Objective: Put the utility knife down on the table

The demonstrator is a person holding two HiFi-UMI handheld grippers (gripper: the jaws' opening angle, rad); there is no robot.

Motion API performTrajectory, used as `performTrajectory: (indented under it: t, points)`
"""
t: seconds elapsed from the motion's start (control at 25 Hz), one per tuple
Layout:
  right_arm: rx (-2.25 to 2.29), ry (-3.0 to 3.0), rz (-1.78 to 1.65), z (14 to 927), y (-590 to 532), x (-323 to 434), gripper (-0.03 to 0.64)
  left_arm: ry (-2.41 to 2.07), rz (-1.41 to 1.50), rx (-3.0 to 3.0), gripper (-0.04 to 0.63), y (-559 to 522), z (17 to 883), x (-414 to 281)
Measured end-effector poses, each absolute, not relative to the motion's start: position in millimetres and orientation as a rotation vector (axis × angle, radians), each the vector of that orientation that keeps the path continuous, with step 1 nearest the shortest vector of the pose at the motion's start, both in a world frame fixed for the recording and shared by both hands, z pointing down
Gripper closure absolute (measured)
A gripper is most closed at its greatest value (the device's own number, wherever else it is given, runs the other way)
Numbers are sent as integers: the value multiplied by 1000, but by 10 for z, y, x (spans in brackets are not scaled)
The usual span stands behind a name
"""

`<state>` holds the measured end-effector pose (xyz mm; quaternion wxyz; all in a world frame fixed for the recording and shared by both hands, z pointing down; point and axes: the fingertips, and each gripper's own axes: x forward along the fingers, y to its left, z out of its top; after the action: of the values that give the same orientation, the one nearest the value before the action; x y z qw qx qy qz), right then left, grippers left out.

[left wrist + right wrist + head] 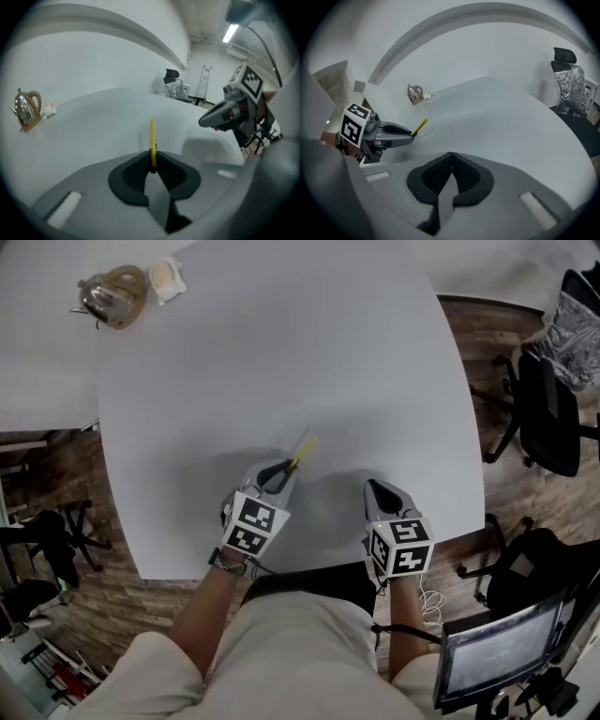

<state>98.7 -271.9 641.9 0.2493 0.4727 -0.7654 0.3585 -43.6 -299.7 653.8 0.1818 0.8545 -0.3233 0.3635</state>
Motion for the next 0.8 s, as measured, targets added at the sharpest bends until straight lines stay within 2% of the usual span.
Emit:
performTrajectory:
  t: [0.8]
  points:
    - [1263, -2025, 967, 6585, -2634, 990, 615, -873, 1045, 2384, 538, -2920, 6666, -426]
